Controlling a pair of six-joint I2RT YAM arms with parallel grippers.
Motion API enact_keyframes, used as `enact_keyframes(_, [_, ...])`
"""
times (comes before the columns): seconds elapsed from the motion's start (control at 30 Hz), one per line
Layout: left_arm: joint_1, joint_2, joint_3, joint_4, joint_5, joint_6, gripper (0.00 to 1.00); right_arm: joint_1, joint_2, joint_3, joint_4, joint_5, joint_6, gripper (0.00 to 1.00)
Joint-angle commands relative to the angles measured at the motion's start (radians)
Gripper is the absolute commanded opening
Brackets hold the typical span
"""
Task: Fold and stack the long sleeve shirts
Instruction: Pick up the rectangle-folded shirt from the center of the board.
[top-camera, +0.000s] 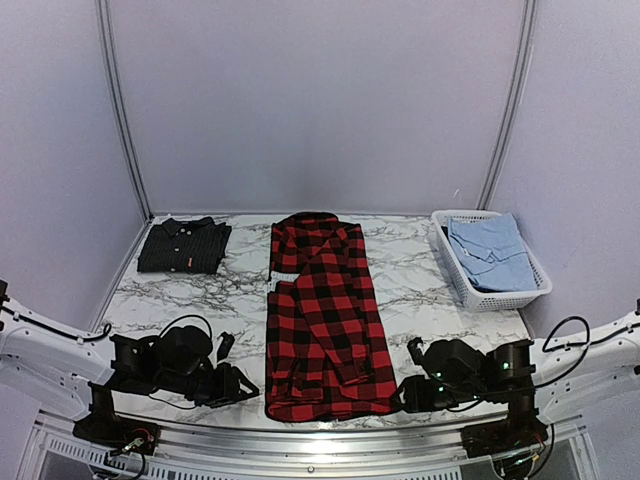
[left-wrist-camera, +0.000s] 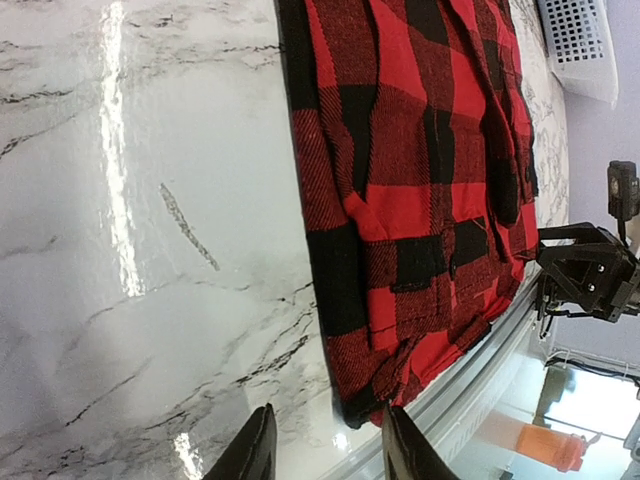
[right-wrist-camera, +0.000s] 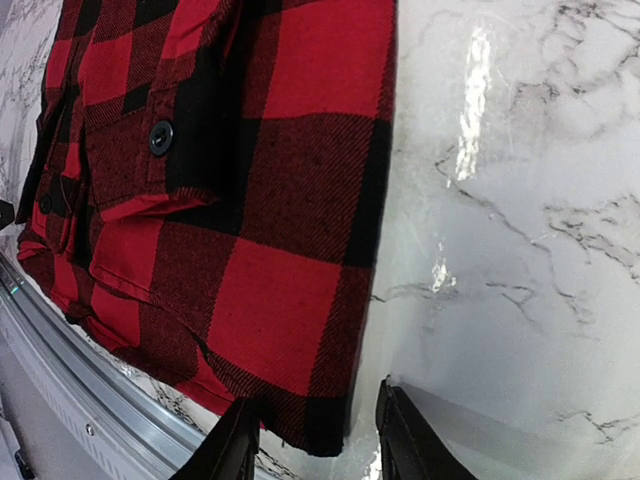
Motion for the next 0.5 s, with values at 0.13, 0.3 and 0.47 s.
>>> enact_keyframes(0.13, [-0.034, 0.098, 0.046, 0.023, 0.039, 0.004, 0.38, 0.010, 0.058, 0.021, 0.017, -0.034, 0.001, 0.40])
enact_keyframes(0.3, [-0.075, 0.161, 0.077, 0.021, 0.038, -0.019, 0.34, 0.026, 0.055, 0.016, 0.013, -0.040, 0.014, 0.38])
enact_keyframes(0.47, [-0.105, 0.194, 0.097, 0.020, 0.024, -0.043, 0.32, 0.068, 0.056, 0.007, 0.025, -0.038, 0.037, 0.38])
